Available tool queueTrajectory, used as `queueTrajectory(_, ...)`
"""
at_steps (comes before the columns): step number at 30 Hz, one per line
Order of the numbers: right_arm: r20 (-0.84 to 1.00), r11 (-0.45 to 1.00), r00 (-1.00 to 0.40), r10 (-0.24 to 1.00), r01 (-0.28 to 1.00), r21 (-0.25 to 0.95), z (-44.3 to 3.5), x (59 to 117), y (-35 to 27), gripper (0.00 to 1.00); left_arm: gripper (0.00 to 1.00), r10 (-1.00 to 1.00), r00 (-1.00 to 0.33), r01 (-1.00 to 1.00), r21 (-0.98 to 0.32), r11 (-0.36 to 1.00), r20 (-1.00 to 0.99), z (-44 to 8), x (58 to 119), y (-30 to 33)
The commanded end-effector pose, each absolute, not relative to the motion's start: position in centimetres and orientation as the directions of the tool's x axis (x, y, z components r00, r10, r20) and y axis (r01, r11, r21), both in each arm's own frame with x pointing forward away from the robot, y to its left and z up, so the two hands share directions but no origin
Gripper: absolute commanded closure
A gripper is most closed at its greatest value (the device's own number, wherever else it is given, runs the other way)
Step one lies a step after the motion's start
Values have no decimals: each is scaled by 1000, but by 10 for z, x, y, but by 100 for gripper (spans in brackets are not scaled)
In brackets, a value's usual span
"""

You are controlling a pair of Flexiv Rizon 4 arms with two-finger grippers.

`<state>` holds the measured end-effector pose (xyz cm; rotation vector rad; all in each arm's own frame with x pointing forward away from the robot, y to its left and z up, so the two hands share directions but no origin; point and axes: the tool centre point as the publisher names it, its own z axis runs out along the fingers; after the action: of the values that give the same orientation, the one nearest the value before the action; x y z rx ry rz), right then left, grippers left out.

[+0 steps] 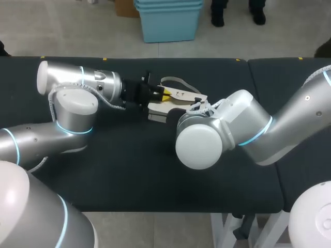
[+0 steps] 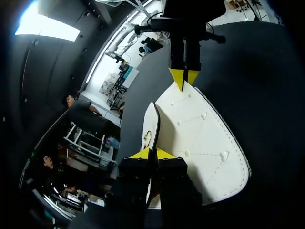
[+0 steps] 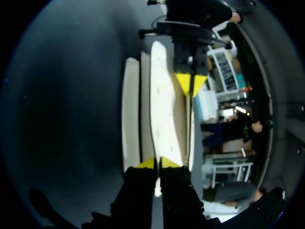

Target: Pick up the bag, open it, inspect its contents, close it, and place it on the opposite side

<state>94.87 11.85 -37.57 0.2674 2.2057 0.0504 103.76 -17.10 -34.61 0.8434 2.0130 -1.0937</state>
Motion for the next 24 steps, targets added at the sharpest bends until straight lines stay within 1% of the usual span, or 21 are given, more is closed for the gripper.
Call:
queueTrajectory(1, -802, 977, -559, 210, 142, 157, -382, 947, 117, 100, 100, 249, -565, 785, -418, 458, -787, -345, 1034, -179)
queueTrajectory(9, -802, 977, -559, 210, 142, 157, -382, 947, 117, 100, 100, 249, -601, 764, -454, 459, -760, -353, 1034, -180)
queueTrajectory(13, -802, 977, -559, 210, 142, 157, -382, 947, 117, 100, 100, 222, -603, 737, -429, 522, -766, -355, 1044, -172)
queueTrajectory(16, -802, 977, -559, 210, 142, 157, -382, 947, 117, 100, 100, 216, -613, 731, -442, 520, -760, -357, 1048, -170)
queueTrajectory(22, -802, 977, -559, 210, 142, 157, -382, 947, 117, 100, 100, 236, -594, 762, -443, 472, -769, -356, 1040, -171)
queueTrajectory(23, -802, 977, -559, 210, 142, 157, -382, 947, 117, 100, 87, 236, -593, 765, -448, 462, -770, -354, 1038, -169)
queueTrajectory(24, -802, 977, -559, 210, 142, 157, -382, 947, 117, 100, 54, 238, -587, 769, -442, 461, -774, -353, 1037, -168)
